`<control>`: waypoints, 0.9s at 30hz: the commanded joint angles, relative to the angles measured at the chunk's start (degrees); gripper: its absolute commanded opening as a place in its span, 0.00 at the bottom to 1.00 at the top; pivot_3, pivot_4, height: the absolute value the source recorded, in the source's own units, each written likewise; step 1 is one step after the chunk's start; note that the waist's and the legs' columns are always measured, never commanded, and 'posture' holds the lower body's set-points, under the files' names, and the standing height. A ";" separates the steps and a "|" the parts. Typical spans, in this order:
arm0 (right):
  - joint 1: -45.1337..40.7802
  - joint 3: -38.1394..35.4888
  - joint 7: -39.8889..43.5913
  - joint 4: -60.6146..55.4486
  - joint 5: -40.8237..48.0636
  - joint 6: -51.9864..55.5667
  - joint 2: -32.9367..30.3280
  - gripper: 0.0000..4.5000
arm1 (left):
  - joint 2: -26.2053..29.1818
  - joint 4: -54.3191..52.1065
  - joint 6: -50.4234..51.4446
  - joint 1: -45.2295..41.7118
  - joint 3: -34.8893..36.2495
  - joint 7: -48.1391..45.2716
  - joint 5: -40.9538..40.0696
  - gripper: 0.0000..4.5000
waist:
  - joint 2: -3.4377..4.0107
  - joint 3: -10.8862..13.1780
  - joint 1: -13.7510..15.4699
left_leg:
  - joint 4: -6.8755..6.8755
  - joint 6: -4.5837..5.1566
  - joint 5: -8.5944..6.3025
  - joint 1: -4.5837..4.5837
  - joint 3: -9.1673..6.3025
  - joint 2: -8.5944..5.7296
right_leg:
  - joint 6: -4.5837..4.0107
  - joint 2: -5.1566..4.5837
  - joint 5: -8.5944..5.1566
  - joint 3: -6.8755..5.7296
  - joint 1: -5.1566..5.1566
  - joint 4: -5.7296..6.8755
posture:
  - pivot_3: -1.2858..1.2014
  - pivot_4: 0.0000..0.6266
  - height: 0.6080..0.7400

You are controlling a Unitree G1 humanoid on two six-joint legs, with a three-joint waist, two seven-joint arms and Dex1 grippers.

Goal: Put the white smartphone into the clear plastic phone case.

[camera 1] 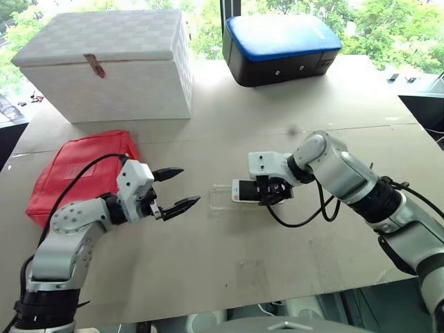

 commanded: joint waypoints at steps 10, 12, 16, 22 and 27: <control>-0.34 1.48 -2.12 -2.92 0.30 1.82 -0.24 0.64 | -0.16 -1.29 -1.06 -0.23 0.20 -0.17 0.25 1.00 | 0.00 0.00 -0.01 | 0.00 0.00 0.00 0.00 0.00 0.00 | 0.00 0.00 0.00 0.00 0.00 0.00 | 0.52 0.24 1.00; -0.40 1.73 -2.25 -3.17 0.47 2.07 -0.29 0.64 | -0.15 -1.25 -1.19 -0.08 0.25 -0.27 0.31 1.00 | 0.00 0.00 -0.01 | 0.00 0.00 0.00 0.00 0.00 0.00 | 0.00 0.00 0.00 0.00 0.00 0.00 | 0.52 0.24 1.00; -0.51 2.27 -2.36 -3.32 0.66 2.30 -0.25 0.64 | -0.21 -1.03 -1.54 0.14 0.22 -0.44 0.49 1.00 | 0.00 0.00 0.00 | 0.00 0.00 0.00 0.00 0.00 0.00 | 0.00 0.00 0.00 0.00 0.00 0.00 | 0.52 0.24 1.00; -1.07 2.81 -2.38 -2.27 0.68 2.74 -0.19 0.64 | -0.27 -0.60 -2.08 0.38 0.21 -0.75 0.59 1.00 | -0.01 0.00 0.00 | 0.00 0.00 0.00 0.00 0.00 0.00 | 0.00 0.00 0.00 0.00 0.00 0.00 | 0.52 0.24 1.00; -1.36 2.78 -2.24 -2.28 0.88 2.89 -0.16 0.99 | -0.30 -0.27 -2.55 0.56 0.30 -1.01 0.64 1.00 | -0.01 -0.01 -0.01 | 0.00 0.00 0.00 0.01 0.00 0.00 | 0.00 0.00 0.00 0.00 0.00 0.00 | 0.52 0.24 1.00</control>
